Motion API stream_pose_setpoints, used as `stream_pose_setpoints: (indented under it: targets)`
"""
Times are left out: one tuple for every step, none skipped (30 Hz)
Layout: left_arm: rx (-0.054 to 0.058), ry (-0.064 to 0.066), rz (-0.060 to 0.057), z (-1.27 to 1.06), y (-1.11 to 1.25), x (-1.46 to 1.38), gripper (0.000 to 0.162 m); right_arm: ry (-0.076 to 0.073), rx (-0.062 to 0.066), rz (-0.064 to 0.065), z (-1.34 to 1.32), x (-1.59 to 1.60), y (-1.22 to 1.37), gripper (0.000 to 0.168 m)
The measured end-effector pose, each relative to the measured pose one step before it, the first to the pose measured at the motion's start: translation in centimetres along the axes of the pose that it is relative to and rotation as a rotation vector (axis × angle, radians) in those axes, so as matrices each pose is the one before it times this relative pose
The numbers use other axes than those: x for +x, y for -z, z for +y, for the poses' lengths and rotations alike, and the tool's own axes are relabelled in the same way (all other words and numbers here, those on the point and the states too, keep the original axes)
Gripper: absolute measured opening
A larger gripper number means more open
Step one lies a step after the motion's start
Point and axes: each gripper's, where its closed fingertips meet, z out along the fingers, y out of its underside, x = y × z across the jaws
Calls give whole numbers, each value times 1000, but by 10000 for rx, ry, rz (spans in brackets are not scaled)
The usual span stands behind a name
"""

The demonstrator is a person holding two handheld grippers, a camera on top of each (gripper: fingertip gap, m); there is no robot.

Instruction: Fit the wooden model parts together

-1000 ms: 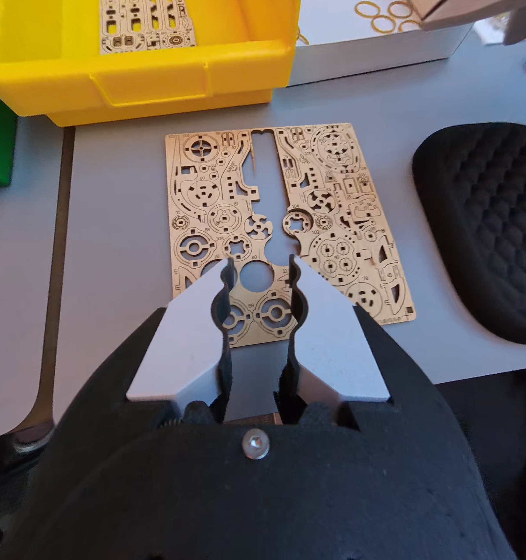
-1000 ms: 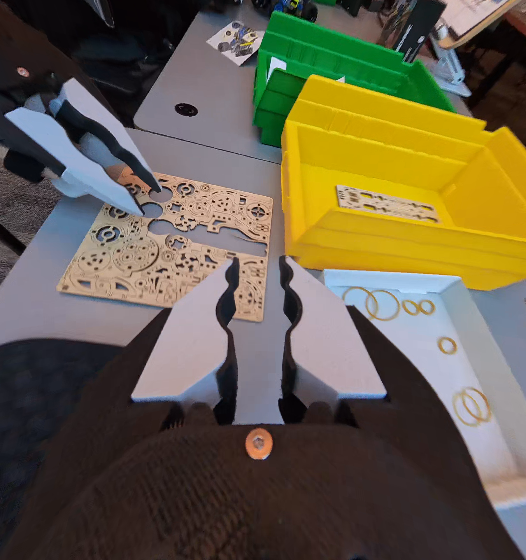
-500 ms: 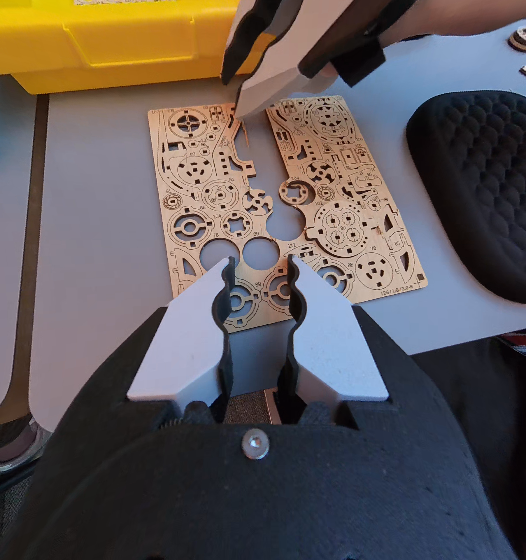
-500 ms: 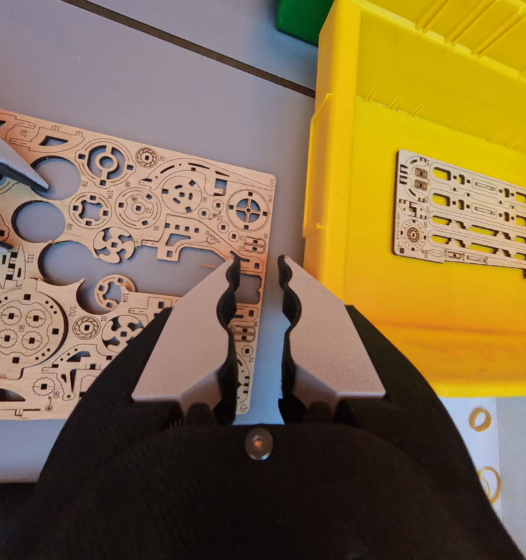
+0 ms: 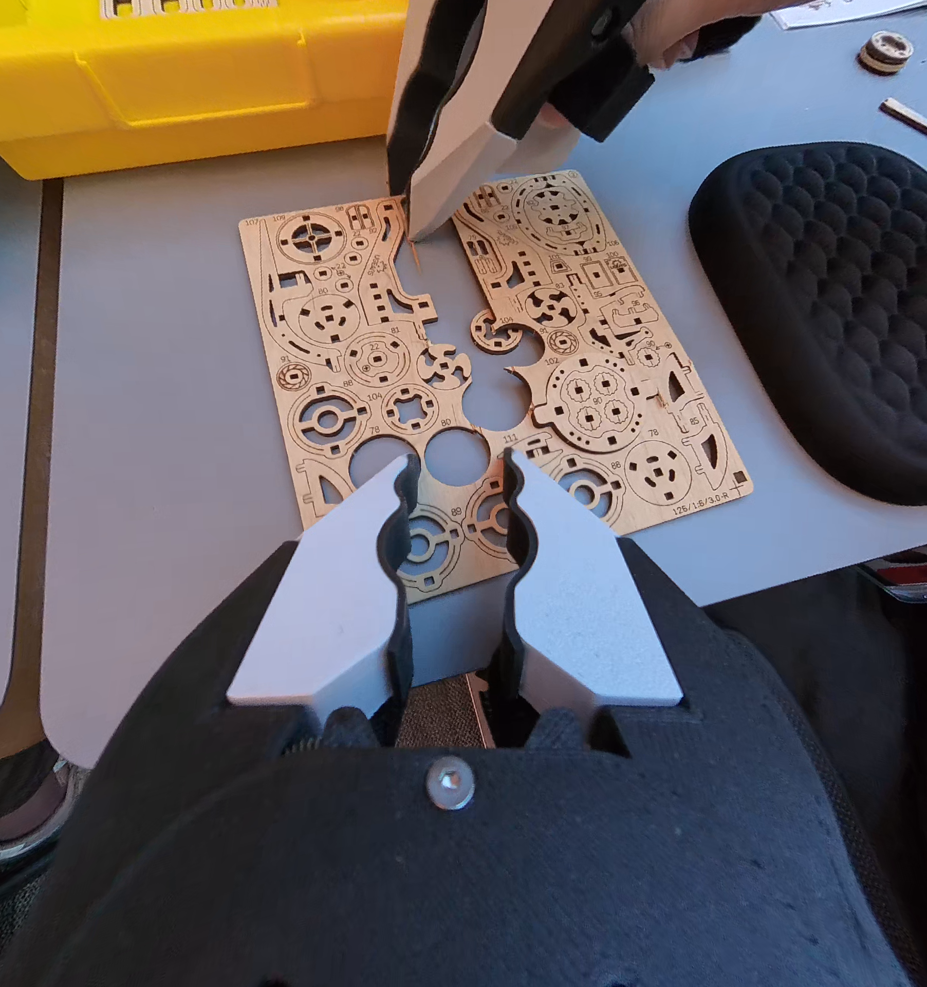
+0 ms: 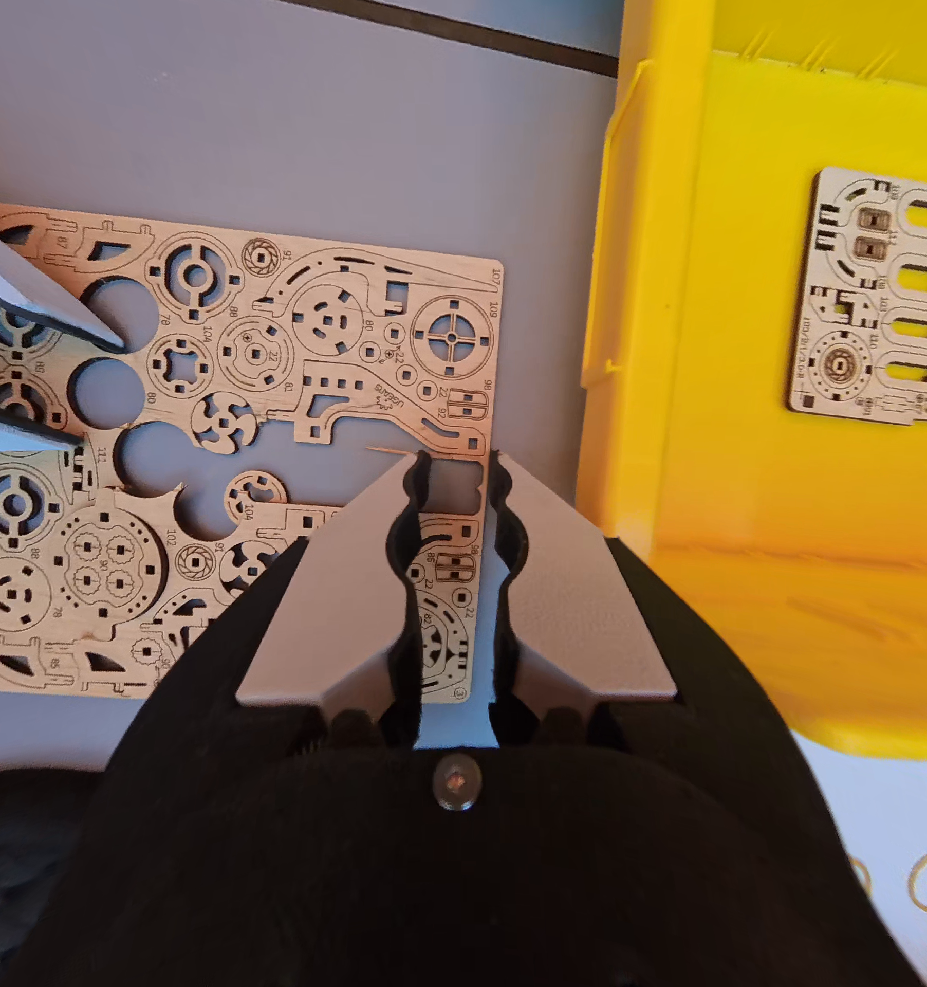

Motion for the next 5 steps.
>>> stream_pose_setpoints:
  targets:
    - [8,-10,36,-101,-102,11,30,-93,-11,-67,56,43,13,21]
    - [13,-20,14,-93,-103,-20,30,32,-48,119,89,274,52,15]
    - [10,-20,4,-83,-94,-24,30,196,27,70,1,78,31,14]
    - [21,-21,0,-80,-78,-42,30,197,27,214,-16,209,96,12]
    - [31,-33,-23,-86,-77,-63,30,251,68,287,-66,176,167,11]
